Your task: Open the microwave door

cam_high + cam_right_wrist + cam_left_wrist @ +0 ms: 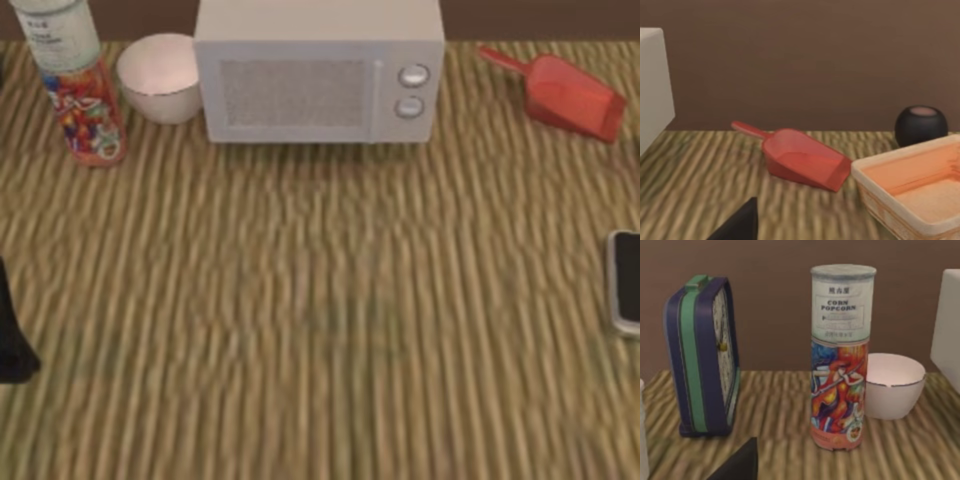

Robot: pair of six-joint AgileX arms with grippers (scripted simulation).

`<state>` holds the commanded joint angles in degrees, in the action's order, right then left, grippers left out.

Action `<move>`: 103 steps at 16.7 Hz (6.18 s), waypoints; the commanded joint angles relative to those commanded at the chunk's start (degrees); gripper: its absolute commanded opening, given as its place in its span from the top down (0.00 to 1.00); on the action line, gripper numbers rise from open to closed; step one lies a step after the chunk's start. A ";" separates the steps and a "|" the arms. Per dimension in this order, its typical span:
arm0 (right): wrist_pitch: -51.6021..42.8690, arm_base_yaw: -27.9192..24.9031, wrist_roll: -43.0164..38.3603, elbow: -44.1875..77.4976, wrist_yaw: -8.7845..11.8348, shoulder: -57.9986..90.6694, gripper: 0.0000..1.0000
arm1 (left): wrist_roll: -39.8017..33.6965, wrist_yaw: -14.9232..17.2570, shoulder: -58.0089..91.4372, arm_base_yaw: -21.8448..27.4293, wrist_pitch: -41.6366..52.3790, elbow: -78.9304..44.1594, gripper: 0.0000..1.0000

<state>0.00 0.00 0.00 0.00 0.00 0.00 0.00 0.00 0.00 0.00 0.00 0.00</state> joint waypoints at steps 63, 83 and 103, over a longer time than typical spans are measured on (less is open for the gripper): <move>0.00 0.00 0.00 0.00 0.00 0.00 0.00 | -21.02 -37.77 127.16 42.40 1.30 -96.11 1.00; 0.00 0.00 0.00 0.00 0.00 0.00 0.00 | -30.73 -26.84 137.48 42.88 43.73 -126.76 1.00; 0.00 0.00 0.00 0.00 0.00 0.00 0.00 | -36.30 -18.87 142.80 40.03 67.49 -144.39 1.00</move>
<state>0.00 0.00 0.00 0.00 0.00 0.00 -36.30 -18.87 142.80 40.03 67.49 -144.39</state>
